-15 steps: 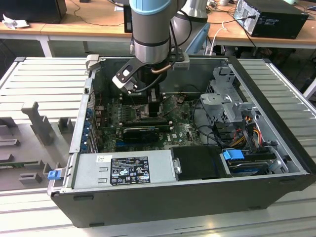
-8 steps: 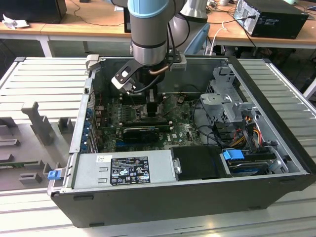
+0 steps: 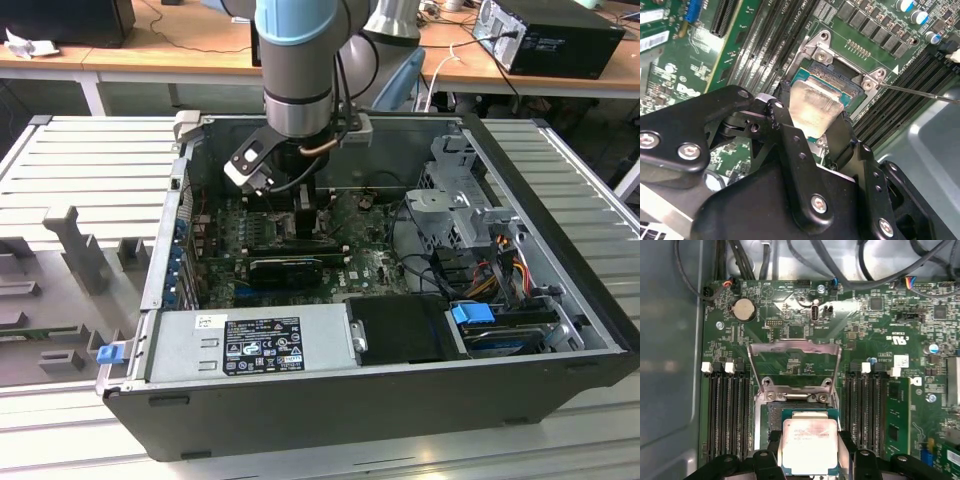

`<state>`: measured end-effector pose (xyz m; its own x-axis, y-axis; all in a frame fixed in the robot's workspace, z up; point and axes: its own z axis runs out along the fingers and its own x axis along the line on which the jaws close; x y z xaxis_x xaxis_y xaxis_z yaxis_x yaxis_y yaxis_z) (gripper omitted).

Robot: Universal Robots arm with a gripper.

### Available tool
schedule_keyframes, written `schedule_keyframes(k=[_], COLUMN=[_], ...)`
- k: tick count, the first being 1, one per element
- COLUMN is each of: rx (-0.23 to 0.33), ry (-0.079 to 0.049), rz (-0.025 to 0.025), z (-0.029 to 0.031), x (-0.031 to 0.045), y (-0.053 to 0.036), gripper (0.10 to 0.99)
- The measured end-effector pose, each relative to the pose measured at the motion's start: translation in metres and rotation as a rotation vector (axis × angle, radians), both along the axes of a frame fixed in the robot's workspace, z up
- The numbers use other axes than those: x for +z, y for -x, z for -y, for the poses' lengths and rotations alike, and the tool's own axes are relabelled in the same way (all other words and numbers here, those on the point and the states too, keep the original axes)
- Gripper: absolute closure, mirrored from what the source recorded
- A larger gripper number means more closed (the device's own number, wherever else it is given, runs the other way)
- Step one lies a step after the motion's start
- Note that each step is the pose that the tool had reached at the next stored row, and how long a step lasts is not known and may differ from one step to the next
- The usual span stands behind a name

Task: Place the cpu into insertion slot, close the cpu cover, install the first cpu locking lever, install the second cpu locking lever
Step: 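Place the cpu into insertion slot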

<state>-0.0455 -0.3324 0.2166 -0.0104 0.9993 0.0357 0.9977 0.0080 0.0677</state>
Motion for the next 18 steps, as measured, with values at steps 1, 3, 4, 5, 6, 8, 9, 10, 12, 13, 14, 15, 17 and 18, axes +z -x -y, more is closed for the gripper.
schedule_keyframes(k=[1, 3, 4, 5, 6, 8, 9, 10, 12, 13, 14, 15, 17, 18], rx=[0.000, 0.000, -0.001, -0.003, -0.004, -0.006, -0.006, -0.008, -0.012, -0.013, -0.013, -0.014, -0.013, -0.013], ry=[0.000, 0.000, 0.000, 0.000, 0.000, 0.000, 0.000, 0.000, 0.000, 0.000, 0.000, 0.000, 0.000, 0.000], rz=[0.0000, -0.0001, -0.0002, -0.0003, -0.0004, -0.0005, -0.0006, -0.0009, -0.0012, -0.0012, -0.0012, -0.0012, -0.0010, -0.0012], z=[-0.0007, -0.0027, -0.0042, -0.0061, -0.0084, -0.0112, -0.0115, -0.0116, -0.0116, -0.0116, -0.0115, -0.0114, -0.0111, -0.0110], x=[-0.0007, -0.0026, -0.0034, -0.0043, -0.0054, -0.0079, -0.0090, -0.0103, -0.0114, -0.0119, -0.0122, -0.0125, -0.0137, -0.0143], y=[0.0000, 0.0000, 0.0000, 0.0000, 0.0000, 0.0000, 0.0000, 0.0000, 0.0000, 0.0000, 0.0001, 0.0003, 0.0006, 0.0007], gripper=[0.557, 0.557, 0.557, 0.557, 0.557, 0.557, 0.557, 0.557, 0.557, 0.557, 0.557, 0.557, 0.557, 0.557])
